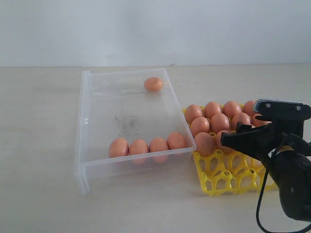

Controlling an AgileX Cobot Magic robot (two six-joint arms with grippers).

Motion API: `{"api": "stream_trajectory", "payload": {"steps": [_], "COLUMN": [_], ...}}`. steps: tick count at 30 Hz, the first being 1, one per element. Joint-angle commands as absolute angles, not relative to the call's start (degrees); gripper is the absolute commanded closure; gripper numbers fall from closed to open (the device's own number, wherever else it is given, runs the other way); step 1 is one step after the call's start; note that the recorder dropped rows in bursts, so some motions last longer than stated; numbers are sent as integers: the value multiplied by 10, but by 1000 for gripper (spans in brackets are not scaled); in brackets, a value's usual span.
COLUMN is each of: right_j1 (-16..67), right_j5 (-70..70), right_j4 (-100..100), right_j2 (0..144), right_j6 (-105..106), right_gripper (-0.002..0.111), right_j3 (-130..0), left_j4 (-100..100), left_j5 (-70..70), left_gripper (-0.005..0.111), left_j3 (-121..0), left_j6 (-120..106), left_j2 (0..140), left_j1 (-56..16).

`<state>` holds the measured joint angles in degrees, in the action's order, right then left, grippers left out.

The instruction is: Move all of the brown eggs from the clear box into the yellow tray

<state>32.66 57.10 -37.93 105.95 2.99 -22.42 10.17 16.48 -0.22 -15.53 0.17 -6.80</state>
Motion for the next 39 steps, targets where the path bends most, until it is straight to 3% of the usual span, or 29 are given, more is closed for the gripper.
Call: {"api": "stream_trajectory", "payload": {"steps": [1, 6, 8, 10, 12, 13, 26, 33, 39], "right_j1": [325, 325, 325, 325, 325, 325, 325, 325, 357], "right_j5": [585, 507, 437, 381, 342, 329, 327, 318, 348], "right_j4": [-382, -383, -385, -394, -399, -403, -501, -500, -460], "right_j2": [1019, 933, 901, 890, 891, 892, 904, 985, 942], "right_j6": [64, 122, 129, 139, 143, 143, 233, 228, 234], "right_gripper": [49, 49, 55, 75, 104, 108, 107, 107, 107], "right_j3": [-227, -227, -227, -227, -227, -227, -227, -231, -214], "left_j4": [101, 101, 101, 101, 101, 101, 101, 101, 101], "left_j5": [163, 163, 163, 163, 163, 163, 163, 163, 163], "left_gripper": [103, 103, 103, 103, 103, 103, 103, 103, 103], "left_j3": [0, 0, 0, 0, 0, 0, 0, 0, 0], "left_j6": [-155, -155, -155, -155, -155, -155, -155, -155, -155], "left_j2": [0, 0, 0, 0, 0, 0, 0, 0, 0], "left_j1": [-71, -71, -71, -71, -71, -71, -71, -71, -71]}}
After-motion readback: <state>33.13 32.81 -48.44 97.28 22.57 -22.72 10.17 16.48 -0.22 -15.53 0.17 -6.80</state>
